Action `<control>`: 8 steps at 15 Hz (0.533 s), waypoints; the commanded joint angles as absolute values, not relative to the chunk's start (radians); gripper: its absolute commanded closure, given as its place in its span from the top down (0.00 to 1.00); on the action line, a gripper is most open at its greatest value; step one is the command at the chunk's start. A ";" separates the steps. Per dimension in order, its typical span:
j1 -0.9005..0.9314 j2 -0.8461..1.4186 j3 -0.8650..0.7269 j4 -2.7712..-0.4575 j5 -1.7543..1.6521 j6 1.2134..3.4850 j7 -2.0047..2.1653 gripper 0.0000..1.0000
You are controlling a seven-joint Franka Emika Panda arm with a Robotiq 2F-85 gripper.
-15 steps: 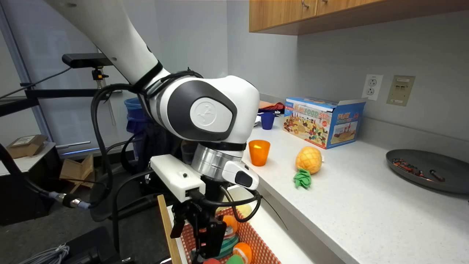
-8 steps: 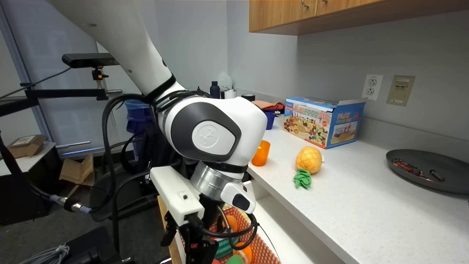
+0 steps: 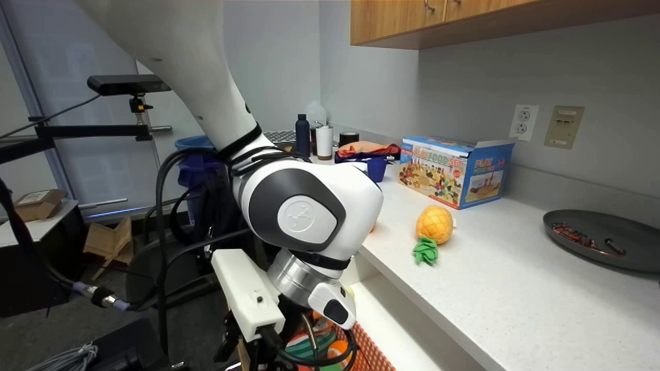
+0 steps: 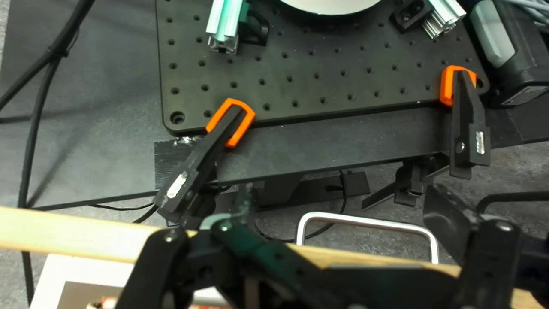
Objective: Take the pineapple plush toy out of the drawer then close the drawer
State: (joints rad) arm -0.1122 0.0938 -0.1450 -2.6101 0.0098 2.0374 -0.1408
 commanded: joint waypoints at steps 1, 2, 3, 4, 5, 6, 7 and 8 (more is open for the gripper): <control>-0.129 0.137 -0.139 -2.572 0.039 2.021 -0.154 1.00; -0.131 0.149 -0.139 -2.563 0.042 2.034 -0.155 1.00; -0.128 0.154 -0.134 -2.571 0.055 2.053 -0.154 1.00; -0.128 0.163 -0.132 -2.568 0.065 2.064 -0.152 1.00; -0.128 0.169 -0.130 -2.570 0.081 2.085 -0.153 1.00; -0.128 0.174 -0.127 -2.570 0.099 2.097 -0.156 1.00; -0.126 0.179 -0.124 -2.574 0.111 2.121 -0.154 1.00; -0.131 0.194 -0.127 -2.549 0.117 2.122 -0.160 1.00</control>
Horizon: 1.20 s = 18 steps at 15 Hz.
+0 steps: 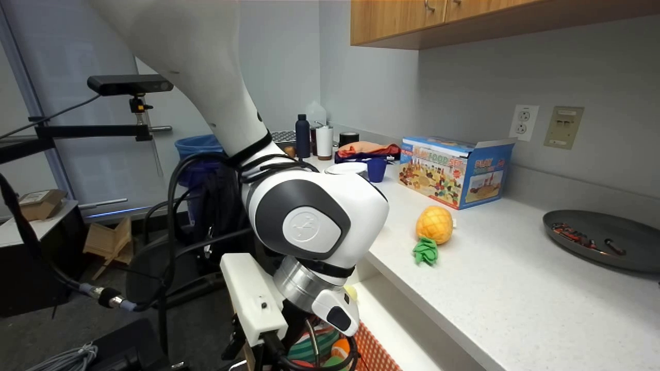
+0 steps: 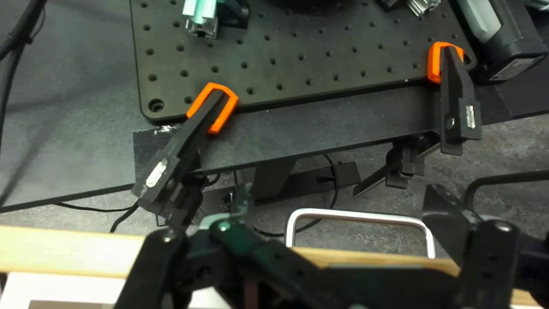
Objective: Take the pineapple plush toy out of the drawer then close the drawer
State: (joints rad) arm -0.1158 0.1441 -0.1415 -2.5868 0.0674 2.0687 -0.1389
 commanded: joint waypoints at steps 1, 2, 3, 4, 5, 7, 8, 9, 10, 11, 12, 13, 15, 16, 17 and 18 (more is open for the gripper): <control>-0.129 0.198 -0.125 -2.548 0.122 2.145 -0.157 1.00; -0.128 0.202 -0.125 -2.542 0.126 2.167 -0.154 1.00; -0.128 0.202 -0.123 -2.536 0.132 2.189 -0.152 1.00; -0.126 0.205 -0.123 -2.525 0.131 2.215 -0.146 1.00; -0.127 0.214 -0.124 -2.505 0.125 2.235 -0.142 1.00; -0.123 0.227 -0.124 -2.483 0.109 2.294 -0.126 1.00; -0.122 0.236 -0.123 -2.469 0.104 2.324 -0.120 1.00; -0.121 0.248 -0.122 -2.450 0.103 2.352 -0.115 1.00; -0.122 0.259 -0.120 -2.433 0.103 2.377 -0.110 1.00; -0.121 0.270 -0.118 -2.413 0.103 2.398 -0.105 1.00; -0.121 0.280 -0.116 -2.396 0.102 2.419 -0.102 1.00; -0.119 0.290 -0.116 -2.379 0.095 2.438 -0.094 1.00; -0.116 0.310 -0.114 -2.349 0.086 2.484 -0.081 1.00; -0.114 0.318 -0.113 -2.337 0.081 2.503 -0.075 1.00; -0.109 0.326 -0.112 -2.327 0.072 2.529 -0.066 1.00; -0.106 0.334 -0.112 -2.319 0.065 2.553 -0.059 1.00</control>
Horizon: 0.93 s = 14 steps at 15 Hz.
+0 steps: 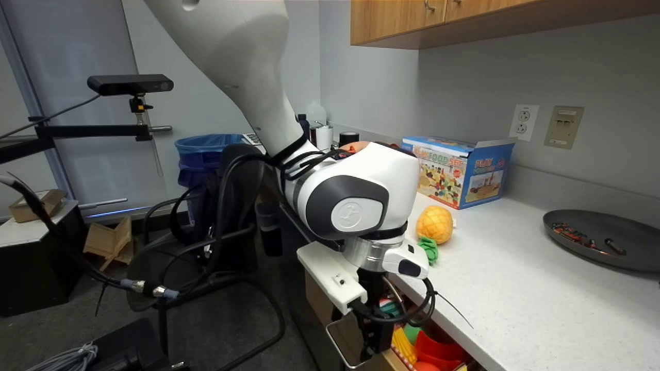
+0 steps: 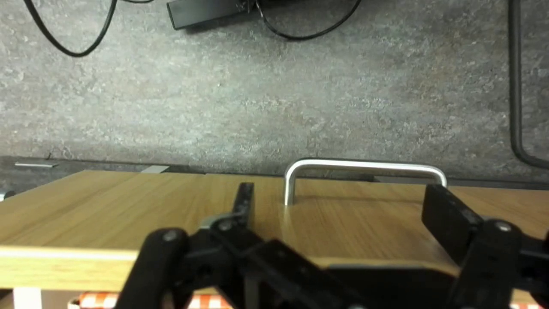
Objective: Take the pineapple plush toy out of the drawer then close the drawer
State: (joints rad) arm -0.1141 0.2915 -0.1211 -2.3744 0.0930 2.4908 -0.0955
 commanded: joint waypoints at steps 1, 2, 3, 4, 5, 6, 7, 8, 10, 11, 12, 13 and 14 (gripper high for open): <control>-0.102 0.340 -0.111 -2.311 0.056 2.584 -0.052 1.00; -0.098 0.346 -0.110 -2.307 0.049 2.613 -0.044 1.00; -0.095 0.349 -0.108 -2.303 0.044 2.635 -0.037 1.00; -0.093 0.350 -0.105 -2.302 0.041 2.661 -0.030 1.00; -0.090 0.352 -0.104 -2.302 0.038 2.687 -0.024 1.00; -0.087 0.352 -0.105 -2.305 0.034 2.714 -0.019 1.00; -0.076 0.339 -0.103 -2.330 0.033 2.751 -0.004 1.00; -0.074 0.339 -0.101 -2.334 0.033 2.774 0.001 1.00; -0.063 0.343 -0.100 -2.344 0.027 2.829 0.022 1.00; -0.056 0.347 -0.101 -2.348 0.022 2.854 0.031 1.00; -0.047 0.354 -0.104 -2.351 0.017 2.884 0.042 1.00; -0.033 0.364 -0.111 -2.351 0.006 2.912 0.059 1.00; -0.027 0.379 -0.116 -2.343 -0.001 2.932 0.069 1.00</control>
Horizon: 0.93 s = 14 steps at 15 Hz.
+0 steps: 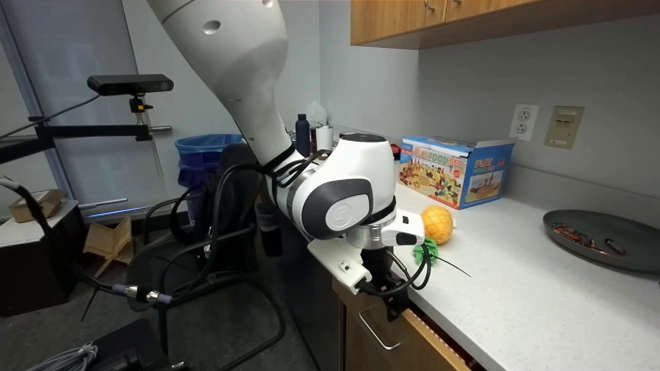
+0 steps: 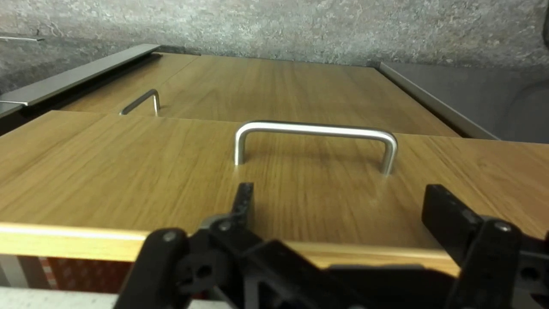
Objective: Take the pineapple plush toy out of the drawer then close the drawer
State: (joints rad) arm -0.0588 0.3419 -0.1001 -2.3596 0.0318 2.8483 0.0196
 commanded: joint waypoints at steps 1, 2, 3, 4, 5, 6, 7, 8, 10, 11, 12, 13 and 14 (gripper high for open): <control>-0.020 0.393 -0.118 -2.338 -0.004 2.951 0.084 1.00; -0.013 0.408 -0.121 -2.330 -0.002 2.965 0.098 1.00; -0.010 0.422 -0.122 -2.320 0.001 2.980 0.108 1.00; -0.006 0.430 -0.121 -2.314 0.006 2.997 0.116 1.00; 0.002 0.437 -0.127 -2.311 0.005 3.015 0.127 1.00; 0.008 0.444 -0.132 -2.307 0.007 3.033 0.137 1.00; 0.011 0.448 -0.135 -2.305 0.010 3.045 0.141 1.00; 0.017 0.453 -0.141 -2.306 0.012 3.064 0.147 1.00; 0.034 0.465 -0.161 -2.306 0.012 3.102 0.159 1.00; 0.040 0.471 -0.167 -2.306 0.015 3.118 0.162 1.00; 0.057 0.480 -0.186 -2.302 0.012 3.134 0.167 1.00; 0.067 0.486 -0.198 -2.301 0.014 3.148 0.169 1.00; 0.089 0.495 -0.222 -2.299 0.013 3.171 0.175 1.00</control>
State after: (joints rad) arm 0.0301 0.4495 -0.1582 -2.3370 0.0142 3.1029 0.1481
